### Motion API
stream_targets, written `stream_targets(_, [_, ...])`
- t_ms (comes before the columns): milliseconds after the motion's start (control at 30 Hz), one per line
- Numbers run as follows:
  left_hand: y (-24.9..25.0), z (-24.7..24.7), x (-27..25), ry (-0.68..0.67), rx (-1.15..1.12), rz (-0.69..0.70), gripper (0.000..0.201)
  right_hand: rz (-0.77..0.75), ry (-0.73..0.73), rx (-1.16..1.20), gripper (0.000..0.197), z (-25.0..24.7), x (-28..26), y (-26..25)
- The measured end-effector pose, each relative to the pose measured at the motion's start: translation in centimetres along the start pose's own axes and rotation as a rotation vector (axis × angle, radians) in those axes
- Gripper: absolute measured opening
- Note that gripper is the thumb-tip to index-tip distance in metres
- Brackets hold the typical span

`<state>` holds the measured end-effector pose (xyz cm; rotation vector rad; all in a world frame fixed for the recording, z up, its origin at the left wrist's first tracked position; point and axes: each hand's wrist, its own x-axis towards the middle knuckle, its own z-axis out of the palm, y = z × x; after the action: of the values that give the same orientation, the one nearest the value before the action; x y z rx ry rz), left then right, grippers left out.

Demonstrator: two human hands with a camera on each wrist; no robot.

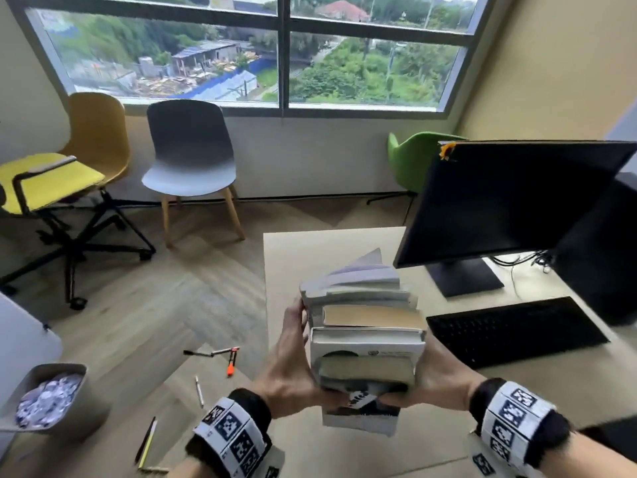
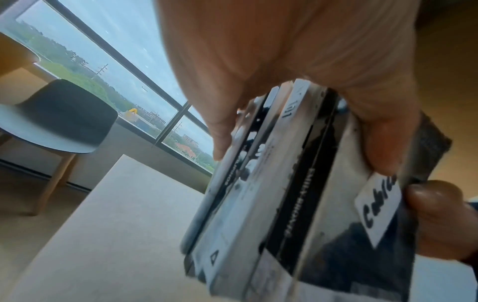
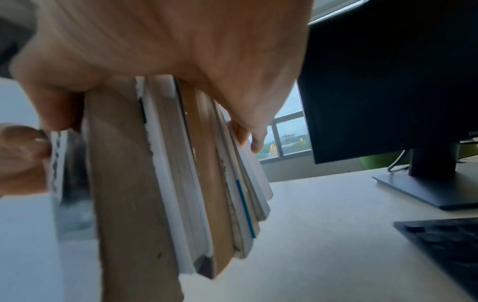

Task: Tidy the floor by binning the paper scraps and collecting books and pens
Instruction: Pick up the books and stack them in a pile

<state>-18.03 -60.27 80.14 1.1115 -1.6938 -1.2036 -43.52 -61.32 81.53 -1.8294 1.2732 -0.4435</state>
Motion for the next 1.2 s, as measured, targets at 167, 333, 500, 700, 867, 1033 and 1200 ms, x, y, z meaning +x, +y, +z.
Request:
stream_targets(167, [-3.2,4.7,1.5,-0.014,0.278,-0.040,0.152,0.002,-0.107,-0.031,0.131,-1.1,0.9,6.4])
stream_targets(333, [-3.5,6.0,1.3,0.006,0.364,-0.062,0.152,-0.108,-0.150,-0.009,0.141,-1.7,1.7,8.3])
stream_targets(500, [-4.7,6.3,1.6,-0.021,0.271,-0.203,0.153,-0.126,-0.144,-0.008,0.136,-1.4,2.6,9.0])
stream_targets(700, [-3.6,7.4,5.1,0.082,0.233,-0.270,0.139,0.034,-0.147,0.209,0.103,-4.4,4.0,9.3])
stream_targets(867, [-5.1,10.2,7.7,0.085,-0.063,-0.467,0.085,0.234,-0.146,0.639,0.071,-6.3,4.4,9.1])
stream_targets(1033, [-5.2,12.3,10.6,0.248,-0.016,-0.833,0.095,0.496,-0.129,0.666,0.058,-6.1,6.2,11.5])
stream_targets(1200, [-6.3,15.4,9.1,0.141,-0.229,-0.759,0.095,0.484,-0.068,0.709,0.065,-4.6,5.1,13.9])
